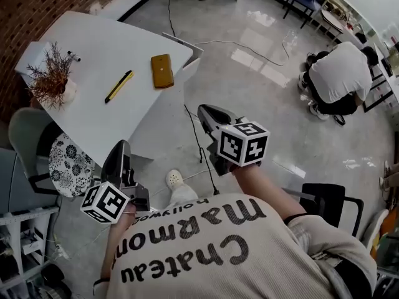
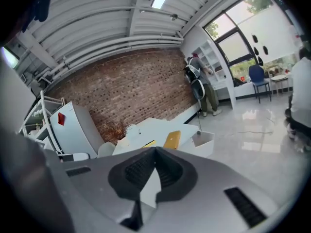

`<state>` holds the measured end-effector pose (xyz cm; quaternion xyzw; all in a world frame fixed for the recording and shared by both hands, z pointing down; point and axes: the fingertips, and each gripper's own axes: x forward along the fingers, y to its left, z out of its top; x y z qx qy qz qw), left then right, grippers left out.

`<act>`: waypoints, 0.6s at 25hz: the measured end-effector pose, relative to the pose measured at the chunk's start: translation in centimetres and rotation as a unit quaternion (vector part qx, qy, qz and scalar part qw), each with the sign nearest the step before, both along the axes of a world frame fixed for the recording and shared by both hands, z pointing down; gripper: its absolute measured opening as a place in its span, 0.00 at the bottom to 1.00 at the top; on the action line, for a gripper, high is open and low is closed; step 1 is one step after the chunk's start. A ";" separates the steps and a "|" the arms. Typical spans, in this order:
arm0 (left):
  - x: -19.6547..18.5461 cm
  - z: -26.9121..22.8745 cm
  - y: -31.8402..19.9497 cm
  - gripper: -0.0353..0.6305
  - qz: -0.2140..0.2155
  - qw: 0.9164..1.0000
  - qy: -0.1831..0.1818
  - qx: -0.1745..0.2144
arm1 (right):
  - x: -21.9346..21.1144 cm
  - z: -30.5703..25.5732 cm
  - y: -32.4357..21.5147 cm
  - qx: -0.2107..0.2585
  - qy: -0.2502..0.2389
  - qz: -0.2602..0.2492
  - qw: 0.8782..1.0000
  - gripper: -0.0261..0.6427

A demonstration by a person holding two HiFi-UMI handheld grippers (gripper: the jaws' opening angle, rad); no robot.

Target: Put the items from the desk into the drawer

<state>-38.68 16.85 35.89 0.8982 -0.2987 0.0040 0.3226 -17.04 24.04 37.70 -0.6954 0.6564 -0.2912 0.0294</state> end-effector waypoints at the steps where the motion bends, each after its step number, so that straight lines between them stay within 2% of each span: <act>1: 0.4 -0.3 -1.0 0.06 0.006 1.000 0.001 0.002 | 0.2 -0.1 -1.0 -0.001 0.000 0.002 1.000 0.04; 10: 2.4 -1.4 -9.7 0.06 0.040 0.999 -0.001 0.017 | 1.0 -0.9 -8.9 -0.004 0.000 0.024 1.000 0.04; 15: 3.3 0.5 -12.4 0.06 0.066 0.998 -0.019 0.008 | 1.4 1.2 -11.3 -0.001 -0.014 0.042 0.999 0.04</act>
